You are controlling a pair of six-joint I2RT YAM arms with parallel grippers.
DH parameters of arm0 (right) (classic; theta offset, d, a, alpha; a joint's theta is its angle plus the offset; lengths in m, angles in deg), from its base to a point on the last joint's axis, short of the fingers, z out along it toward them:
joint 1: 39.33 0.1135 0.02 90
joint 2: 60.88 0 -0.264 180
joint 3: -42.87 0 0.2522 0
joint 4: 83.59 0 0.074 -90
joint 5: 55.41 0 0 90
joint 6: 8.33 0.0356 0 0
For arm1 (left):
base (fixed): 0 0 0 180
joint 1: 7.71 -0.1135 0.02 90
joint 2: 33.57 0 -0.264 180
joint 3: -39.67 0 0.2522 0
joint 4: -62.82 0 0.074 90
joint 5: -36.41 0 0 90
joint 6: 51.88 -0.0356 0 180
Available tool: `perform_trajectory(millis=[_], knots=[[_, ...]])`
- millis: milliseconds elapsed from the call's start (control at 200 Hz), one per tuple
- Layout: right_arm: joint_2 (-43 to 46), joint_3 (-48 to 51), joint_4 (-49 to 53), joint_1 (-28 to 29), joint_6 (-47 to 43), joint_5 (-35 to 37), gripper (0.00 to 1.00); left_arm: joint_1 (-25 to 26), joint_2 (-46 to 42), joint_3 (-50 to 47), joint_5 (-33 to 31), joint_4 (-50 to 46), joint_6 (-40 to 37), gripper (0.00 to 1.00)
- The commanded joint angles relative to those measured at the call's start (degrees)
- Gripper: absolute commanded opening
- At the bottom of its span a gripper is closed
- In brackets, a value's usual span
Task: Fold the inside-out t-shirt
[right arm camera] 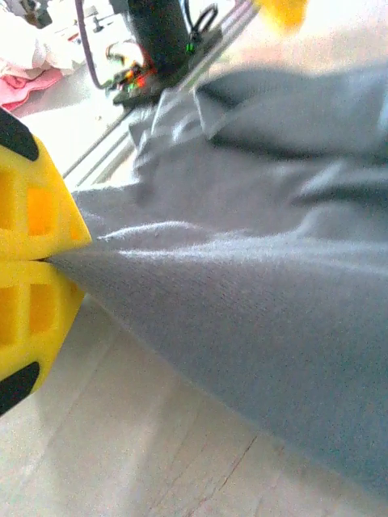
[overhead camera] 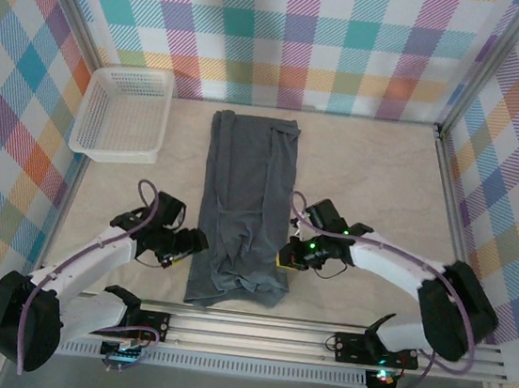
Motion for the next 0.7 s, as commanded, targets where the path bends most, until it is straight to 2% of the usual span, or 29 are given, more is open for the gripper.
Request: perform_trajectory(millis=[0,110,230,450,695], knots=[[2.05,1.16,1.23,-0.27,1.45,3.1,0.0,4.41,0.03,-3.35,0.92,-2.92,5.78,0.69],[-0.21,0.51,1.15,-0.2,1.53,1.98,0.0,8.6,2.04,-4.96,2.27,2.19,8.55,0.65],[-2.06,-0.07,1.12,-0.24,1.28,1.18,0.0,10.08,5.99,-4.47,3.2,8.15,9.31,0.59],[-1.91,0.39,1.96,-0.25,1.26,2.04,0.0,11.02,7.28,-1.93,2.51,9.31,9.25,0.25],[-2.47,0.94,1.7,-0.24,1.5,1.98,0.0,11.01,2.76,-3.51,1.98,7.13,10.63,0.24]])
